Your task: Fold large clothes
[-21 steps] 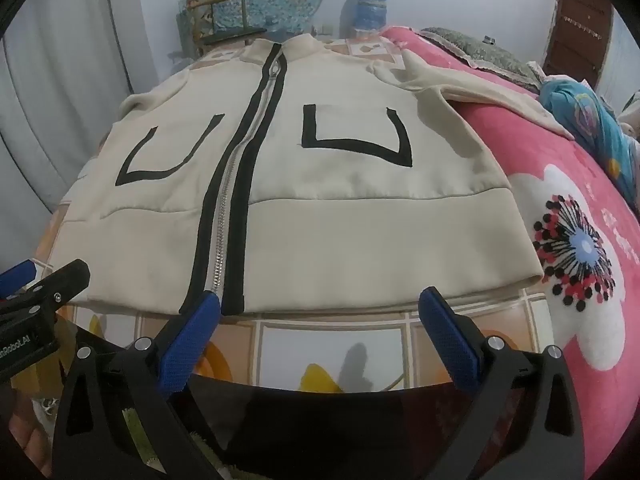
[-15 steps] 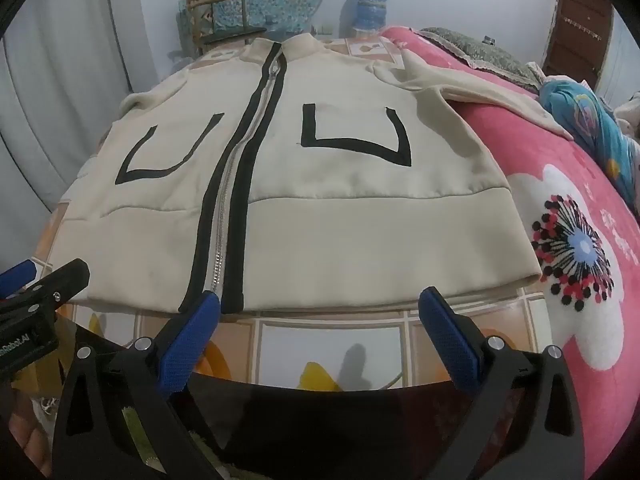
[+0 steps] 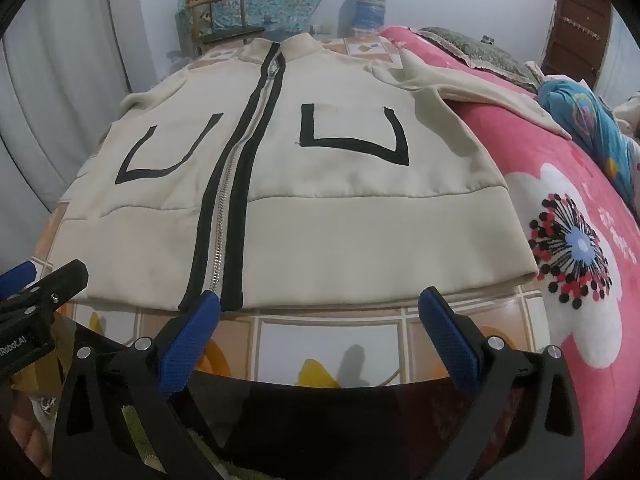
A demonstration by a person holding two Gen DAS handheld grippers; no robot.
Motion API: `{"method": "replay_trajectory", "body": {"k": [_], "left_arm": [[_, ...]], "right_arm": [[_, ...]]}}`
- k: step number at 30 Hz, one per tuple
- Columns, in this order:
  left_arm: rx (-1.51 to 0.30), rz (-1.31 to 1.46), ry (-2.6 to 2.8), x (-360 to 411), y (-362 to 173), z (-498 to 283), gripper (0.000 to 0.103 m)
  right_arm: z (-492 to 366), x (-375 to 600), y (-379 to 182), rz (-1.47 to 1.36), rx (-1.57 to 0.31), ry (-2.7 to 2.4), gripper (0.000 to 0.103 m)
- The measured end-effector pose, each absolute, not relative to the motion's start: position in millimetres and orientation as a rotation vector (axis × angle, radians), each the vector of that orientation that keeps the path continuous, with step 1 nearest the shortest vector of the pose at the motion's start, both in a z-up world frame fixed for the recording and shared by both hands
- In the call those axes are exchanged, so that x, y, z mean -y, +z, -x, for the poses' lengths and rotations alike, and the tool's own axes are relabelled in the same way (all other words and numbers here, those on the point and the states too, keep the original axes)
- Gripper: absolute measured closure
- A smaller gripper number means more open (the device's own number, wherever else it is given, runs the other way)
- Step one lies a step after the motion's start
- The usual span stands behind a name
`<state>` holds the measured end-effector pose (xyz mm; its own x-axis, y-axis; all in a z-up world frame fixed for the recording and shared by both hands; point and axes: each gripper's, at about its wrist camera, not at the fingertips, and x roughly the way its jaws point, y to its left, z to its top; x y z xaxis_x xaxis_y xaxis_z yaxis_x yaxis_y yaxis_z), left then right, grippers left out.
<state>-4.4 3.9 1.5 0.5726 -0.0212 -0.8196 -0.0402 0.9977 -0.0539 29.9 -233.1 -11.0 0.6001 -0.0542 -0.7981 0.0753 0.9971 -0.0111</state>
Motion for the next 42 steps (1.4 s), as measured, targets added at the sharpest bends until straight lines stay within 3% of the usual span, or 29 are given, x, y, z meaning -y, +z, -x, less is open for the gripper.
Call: {"method": "replay_trajectory", "body": {"k": [42], "left_arm": [[-0.963, 0.066, 0.011, -4.1, 1.6, 4.9, 0.008]], "right_arm": [[-32.9, 229.1, -11.6, -0.021, -0.933, -0.060, 0.006]]}}
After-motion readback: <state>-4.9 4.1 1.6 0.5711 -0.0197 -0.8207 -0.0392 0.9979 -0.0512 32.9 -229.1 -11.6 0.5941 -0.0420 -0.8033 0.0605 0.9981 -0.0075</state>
